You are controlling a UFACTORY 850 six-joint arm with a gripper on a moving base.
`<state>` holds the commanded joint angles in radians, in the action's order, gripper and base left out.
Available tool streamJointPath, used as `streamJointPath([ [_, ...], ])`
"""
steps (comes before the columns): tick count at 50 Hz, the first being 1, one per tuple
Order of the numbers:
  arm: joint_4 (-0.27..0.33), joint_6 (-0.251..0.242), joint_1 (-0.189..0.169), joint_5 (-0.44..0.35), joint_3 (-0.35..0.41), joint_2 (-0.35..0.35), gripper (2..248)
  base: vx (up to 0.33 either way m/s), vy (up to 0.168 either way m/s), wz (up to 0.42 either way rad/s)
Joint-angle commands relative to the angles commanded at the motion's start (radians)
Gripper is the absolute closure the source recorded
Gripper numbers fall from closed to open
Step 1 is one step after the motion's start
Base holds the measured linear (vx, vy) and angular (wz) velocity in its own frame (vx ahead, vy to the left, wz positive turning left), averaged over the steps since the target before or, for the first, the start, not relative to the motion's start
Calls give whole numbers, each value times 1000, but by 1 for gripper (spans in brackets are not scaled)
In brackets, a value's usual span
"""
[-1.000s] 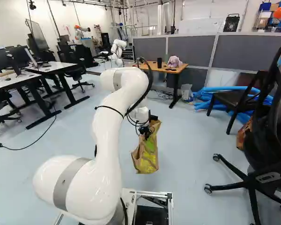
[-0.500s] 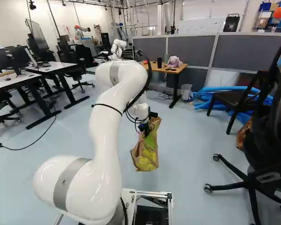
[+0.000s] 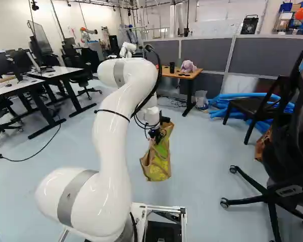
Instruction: Pick up the bag on the ground and place it on the table
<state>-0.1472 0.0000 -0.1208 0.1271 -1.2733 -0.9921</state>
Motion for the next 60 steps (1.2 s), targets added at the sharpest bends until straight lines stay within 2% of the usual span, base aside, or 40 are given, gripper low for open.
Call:
streamJointPath([
  [21, 8, 0, 1, 0, 41, 71, 228, 0, 0, 0],
  [60, 74, 0, 3, 46, 98, 197, 228, 0, 0, 0],
])
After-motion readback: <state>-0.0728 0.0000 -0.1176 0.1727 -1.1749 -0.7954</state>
